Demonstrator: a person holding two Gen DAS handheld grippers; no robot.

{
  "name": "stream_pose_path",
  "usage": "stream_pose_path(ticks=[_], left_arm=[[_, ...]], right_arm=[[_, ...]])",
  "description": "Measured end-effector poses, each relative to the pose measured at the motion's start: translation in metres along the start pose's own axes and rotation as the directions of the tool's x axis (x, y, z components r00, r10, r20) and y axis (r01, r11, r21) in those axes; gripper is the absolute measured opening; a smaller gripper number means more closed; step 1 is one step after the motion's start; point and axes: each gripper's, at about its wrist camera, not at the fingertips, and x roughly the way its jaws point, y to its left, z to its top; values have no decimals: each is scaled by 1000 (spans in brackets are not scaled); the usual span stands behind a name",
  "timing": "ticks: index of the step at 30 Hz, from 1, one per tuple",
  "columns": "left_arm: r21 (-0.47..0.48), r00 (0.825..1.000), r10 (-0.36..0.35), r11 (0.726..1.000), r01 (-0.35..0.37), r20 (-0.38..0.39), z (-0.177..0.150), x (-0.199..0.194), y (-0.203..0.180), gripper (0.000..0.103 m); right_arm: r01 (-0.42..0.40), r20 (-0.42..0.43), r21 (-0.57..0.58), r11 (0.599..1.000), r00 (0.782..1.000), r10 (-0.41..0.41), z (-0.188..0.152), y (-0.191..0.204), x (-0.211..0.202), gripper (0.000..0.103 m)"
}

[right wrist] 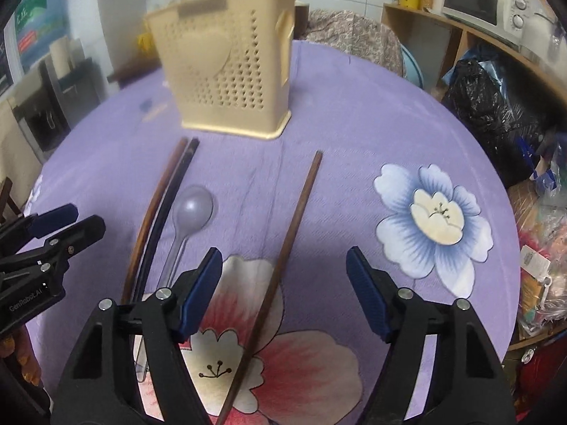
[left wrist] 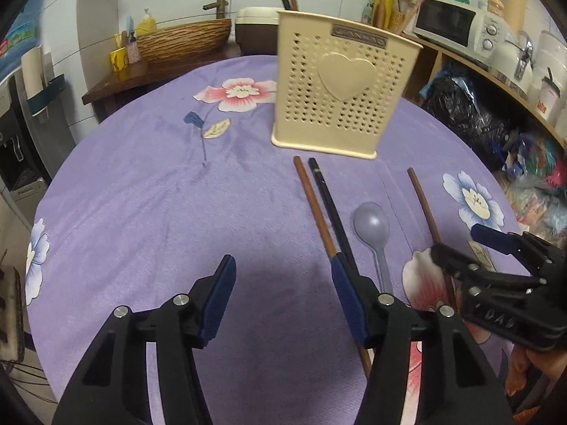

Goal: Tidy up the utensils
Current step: 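Withdraw both tools from the caddy back over the utensil pile, then close the left tool on a wooden chopstick while the right tool closes on another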

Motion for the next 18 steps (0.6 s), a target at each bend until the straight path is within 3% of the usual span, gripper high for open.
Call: stream_pose_path(ticks=[10,18], left_arm=[[16,999,-8,1000,8,-36,-8,15,-20,52],[26,998,37,999,-36,-51,-12,23,-26,46]], right_arm=[[36,-3,1,999,999,-36,-8,2,2,70],[46,-8,9,999,999,-46,-8,0,4,70]])
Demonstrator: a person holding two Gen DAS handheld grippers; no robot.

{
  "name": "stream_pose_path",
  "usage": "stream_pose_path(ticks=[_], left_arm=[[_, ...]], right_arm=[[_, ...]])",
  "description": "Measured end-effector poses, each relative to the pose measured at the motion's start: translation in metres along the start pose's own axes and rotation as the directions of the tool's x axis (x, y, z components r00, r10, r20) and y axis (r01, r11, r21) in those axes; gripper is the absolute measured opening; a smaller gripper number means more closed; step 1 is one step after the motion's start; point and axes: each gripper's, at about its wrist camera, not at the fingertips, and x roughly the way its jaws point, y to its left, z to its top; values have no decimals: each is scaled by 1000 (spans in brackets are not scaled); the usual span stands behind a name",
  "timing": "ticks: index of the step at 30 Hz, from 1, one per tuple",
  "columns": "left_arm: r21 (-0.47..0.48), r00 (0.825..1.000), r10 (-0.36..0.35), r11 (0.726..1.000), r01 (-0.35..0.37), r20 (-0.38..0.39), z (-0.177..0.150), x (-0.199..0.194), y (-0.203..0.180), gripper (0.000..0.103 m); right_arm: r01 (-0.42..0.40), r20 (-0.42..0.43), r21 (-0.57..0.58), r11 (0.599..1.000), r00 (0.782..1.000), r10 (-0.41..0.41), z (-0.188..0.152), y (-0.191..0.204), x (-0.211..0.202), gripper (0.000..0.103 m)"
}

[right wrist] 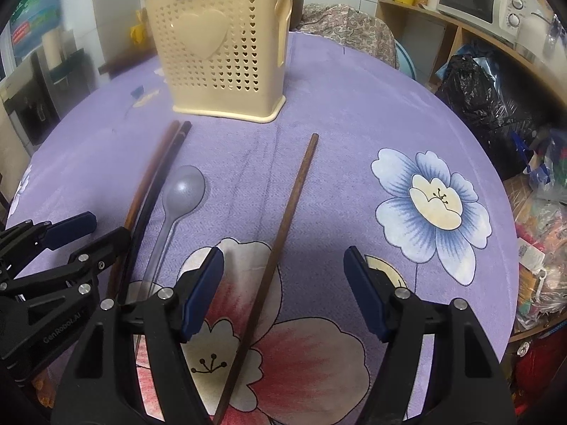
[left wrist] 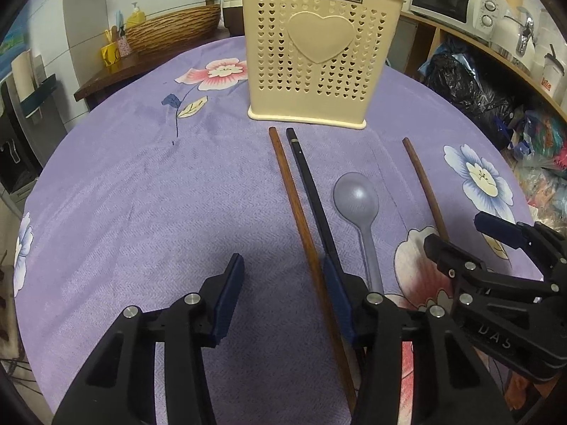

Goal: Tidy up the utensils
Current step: 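Close the left tool on a wooden chopstick while the right tool closes on another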

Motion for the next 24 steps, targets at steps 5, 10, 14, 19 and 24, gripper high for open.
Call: stream_pose_path(ticks=[5,10,14,19,24], left_arm=[[22,1000,29,999,-29,4,3,4,-3,43],[33,999,34,999,-33,-14,6,3,8,39],[20,999,31,999,-31,-25,6,2,19,39],[8,999,31,1000,-30,-34,8,2,28,39],[17,998,48,999,-48,-40,16,8,31,39]], right_arm=[[2,-15,-9,1000,1000,-2,-2,1,3,70],[0,-20,-1,1000,1000,0,-1,-2,6,70],[-25,-31,13,1000,999,26,-1,-9,8,68],[-33,-39,20,999,999,34,3,-15,10,65],[-40,-53,0,999,998,40,13,-15,17,65]])
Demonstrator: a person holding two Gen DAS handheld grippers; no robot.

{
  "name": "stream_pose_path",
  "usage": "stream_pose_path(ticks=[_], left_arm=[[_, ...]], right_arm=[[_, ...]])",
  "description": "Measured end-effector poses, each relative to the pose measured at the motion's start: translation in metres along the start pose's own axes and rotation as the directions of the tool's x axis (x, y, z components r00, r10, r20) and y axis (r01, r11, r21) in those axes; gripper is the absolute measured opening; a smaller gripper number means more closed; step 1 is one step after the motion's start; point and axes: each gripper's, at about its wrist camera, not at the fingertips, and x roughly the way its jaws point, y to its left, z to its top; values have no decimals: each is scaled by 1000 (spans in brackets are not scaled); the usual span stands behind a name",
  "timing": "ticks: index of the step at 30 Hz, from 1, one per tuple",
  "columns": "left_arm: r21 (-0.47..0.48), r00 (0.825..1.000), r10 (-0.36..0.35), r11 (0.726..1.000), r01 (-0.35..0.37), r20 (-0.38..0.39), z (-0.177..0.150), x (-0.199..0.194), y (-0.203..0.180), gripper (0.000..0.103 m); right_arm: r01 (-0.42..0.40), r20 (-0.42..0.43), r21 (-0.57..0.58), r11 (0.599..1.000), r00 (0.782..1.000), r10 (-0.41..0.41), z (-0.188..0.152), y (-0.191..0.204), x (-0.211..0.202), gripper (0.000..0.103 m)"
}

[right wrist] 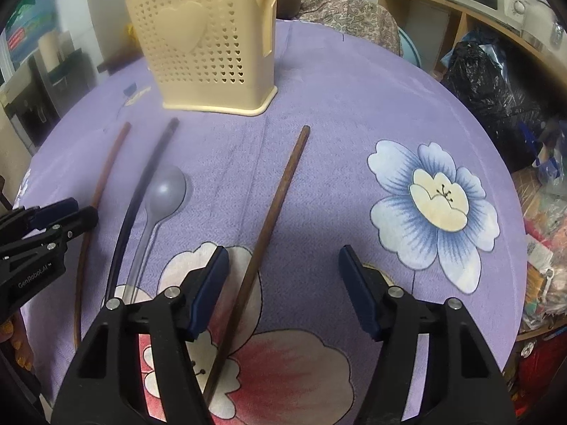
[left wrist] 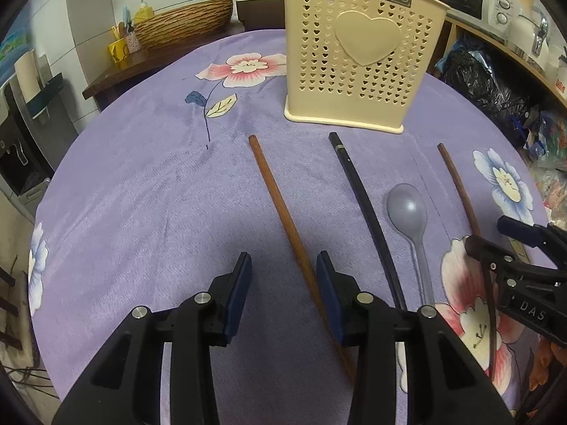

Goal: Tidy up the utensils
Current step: 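Close the left tool on a wooden chopstick while the right tool closes on another, then lift both held chopsticks off the table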

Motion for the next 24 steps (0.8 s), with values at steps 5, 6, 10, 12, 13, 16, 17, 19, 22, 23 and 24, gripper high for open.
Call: stream_pose_path(ticks=[5,6,10,12,13,16,17,19,22,23,24], left_arm=[[6,1000,2,1000,-2,-29,22,14,6,39],[6,999,7,1000,-7,-36,28,18,8,39],[-10,999,21,1000,-22,-42,46,29,11,39],[-13,999,32,999,-32,-41,52,34,10,38],[-14,999,33,999,-34,-41,55,35,9,35],[-16,998,44,999,-44,-39,61,38,5,24],[-16,998,45,999,-46,-39,61,39,5,22],[-7,998,48,999,-49,-35,62,39,1,13],[-16,998,48,999,-48,-29,62,40,0,12],[-18,998,48,999,-48,-28,62,40,0,12],[-20,998,49,999,-50,-25,61,39,0,11]], right_arm=[[-5,-35,-8,1000,999,4,26,-3,16,65],[-3,-37,-7,1000,999,3,31,-3,18,63],[7,-25,17,1000,1000,-6,51,-4,31,58],[21,-8,36,999,1000,-20,60,-3,37,52],[25,-2,42,999,1000,-25,63,-3,39,48],[35,20,60,998,999,-36,69,-2,43,31],[37,26,65,997,999,-39,71,-2,44,27],[43,37,71,997,998,-46,72,-2,45,18],[40,43,71,997,998,-43,70,-4,44,11],[34,43,75,997,998,-37,71,-5,44,11],[31,42,78,997,999,-34,71,-6,44,11]])
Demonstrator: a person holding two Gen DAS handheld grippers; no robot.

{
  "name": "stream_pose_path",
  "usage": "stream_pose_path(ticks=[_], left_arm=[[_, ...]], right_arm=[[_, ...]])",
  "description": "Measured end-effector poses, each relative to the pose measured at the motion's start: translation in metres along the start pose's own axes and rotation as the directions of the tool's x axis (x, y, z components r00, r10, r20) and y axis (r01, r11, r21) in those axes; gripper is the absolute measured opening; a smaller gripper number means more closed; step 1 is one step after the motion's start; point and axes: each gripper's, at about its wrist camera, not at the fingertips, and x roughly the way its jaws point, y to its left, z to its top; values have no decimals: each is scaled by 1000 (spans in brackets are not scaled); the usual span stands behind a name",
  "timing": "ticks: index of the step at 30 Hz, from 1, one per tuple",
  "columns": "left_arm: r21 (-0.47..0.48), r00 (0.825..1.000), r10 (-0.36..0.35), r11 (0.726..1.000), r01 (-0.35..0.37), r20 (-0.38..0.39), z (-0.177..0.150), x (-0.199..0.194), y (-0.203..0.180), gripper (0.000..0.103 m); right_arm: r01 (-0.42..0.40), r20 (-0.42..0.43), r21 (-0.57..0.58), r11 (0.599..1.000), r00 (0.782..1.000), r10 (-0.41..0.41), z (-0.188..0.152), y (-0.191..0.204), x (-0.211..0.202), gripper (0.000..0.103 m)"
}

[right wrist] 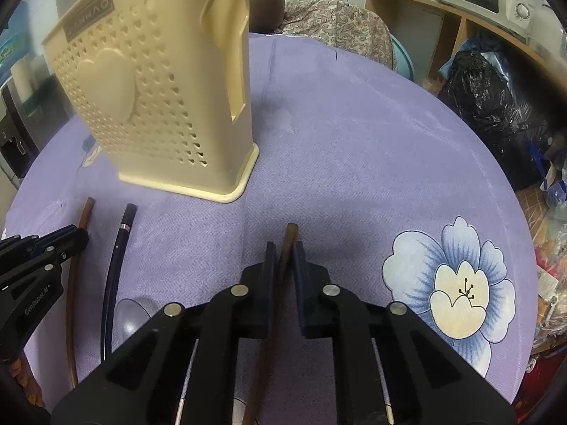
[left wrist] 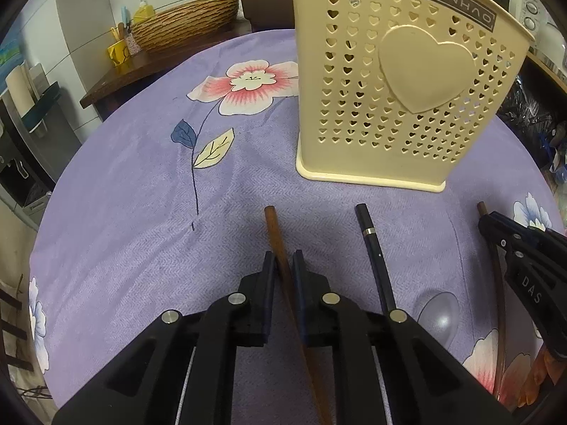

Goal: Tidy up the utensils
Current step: 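Lift both held chopsticks off the table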

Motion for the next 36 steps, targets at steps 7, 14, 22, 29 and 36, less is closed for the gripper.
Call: stream_pose_path(ticks=[7,14,22,29,36], left_arm=[[-4,1000,2,1000,-2,9,0,0,-1,9],[-24,1000,-18,1000,19,20,1,0,4,9],[-42,998,-31,999,34,61,5,-11,11,8],[-61,990,-55,996,64,127,6,-35,20,8],[-81,964,-78,991,102,254,9,-84,36,8]], right_arm=[[-21,-1,16,1000,1000,21,4,-6,2,10],[-66,17,44,997,998,65,4,-11,-1,9],[-108,55,78,991,993,104,3,-19,-18,9],[-147,121,82,986,983,136,1,-28,-50,9],[-196,251,49,979,952,178,2,-36,-115,8]])
